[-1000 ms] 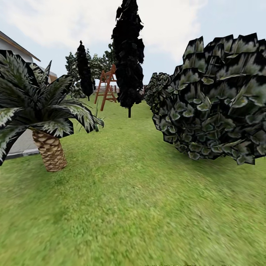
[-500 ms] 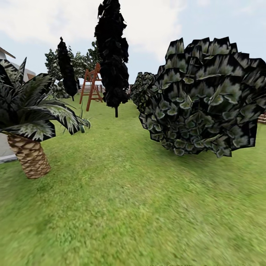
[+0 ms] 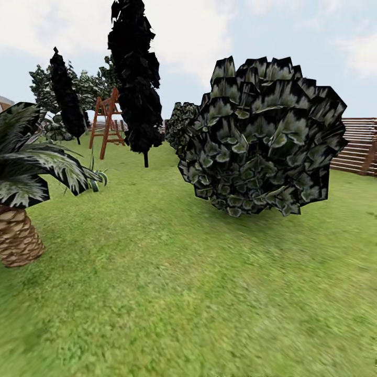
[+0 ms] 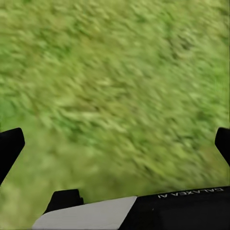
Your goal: Take the three Easter eggs out of the wicker basket on the lawn in the garden, then place them on the lawn next to a single tree (choose any tree) so that all three eggs are next to the same tree and none are left in the basket.
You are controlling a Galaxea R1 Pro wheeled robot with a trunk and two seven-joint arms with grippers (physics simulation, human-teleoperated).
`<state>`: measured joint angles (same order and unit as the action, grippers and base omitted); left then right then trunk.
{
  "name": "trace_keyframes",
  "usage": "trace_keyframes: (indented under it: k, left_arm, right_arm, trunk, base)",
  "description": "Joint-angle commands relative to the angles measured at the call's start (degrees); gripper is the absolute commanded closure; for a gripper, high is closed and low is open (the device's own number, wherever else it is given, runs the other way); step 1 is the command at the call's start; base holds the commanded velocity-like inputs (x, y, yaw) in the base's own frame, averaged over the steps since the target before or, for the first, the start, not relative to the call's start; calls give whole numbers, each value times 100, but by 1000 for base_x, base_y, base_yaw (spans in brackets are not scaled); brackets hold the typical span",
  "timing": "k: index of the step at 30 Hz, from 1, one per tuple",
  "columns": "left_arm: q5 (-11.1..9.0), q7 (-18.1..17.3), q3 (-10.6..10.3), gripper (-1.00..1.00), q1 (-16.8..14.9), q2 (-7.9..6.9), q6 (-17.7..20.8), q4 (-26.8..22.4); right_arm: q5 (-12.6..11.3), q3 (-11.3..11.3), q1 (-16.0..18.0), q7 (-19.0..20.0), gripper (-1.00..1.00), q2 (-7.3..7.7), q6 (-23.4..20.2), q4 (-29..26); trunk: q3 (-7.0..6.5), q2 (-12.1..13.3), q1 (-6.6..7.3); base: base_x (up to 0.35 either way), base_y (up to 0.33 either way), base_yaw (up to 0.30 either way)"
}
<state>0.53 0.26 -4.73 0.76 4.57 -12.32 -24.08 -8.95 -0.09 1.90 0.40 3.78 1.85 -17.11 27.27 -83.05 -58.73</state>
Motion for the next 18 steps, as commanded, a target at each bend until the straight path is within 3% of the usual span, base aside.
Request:
trace_keyframes:
  k: [1, 15, 18]
  left_arm:
    - [7, 5, -6, -100, 3, -7, -7, -4]
    - [-9, 16, 22, -100, 3, -18, 8, 191]
    - [-20, 25, 37, -100, 3, -101, 10, 353]
  right_arm:
    - [-46, 0, 4, 4, -100, 0, 33, 5]
    - [-38, 0, 4, -7, -100, -18, 40, 17]
    - [-37, 3, 4, -26, -100, -25, 36, 24]
  trunk:
    - [5, -3, 0]
    - [5, -3, 0]
    - [5, -3, 0]
  base:
    - [0, 0, -249]
    - [0, 0, -249]
    - [0, 0, -249]
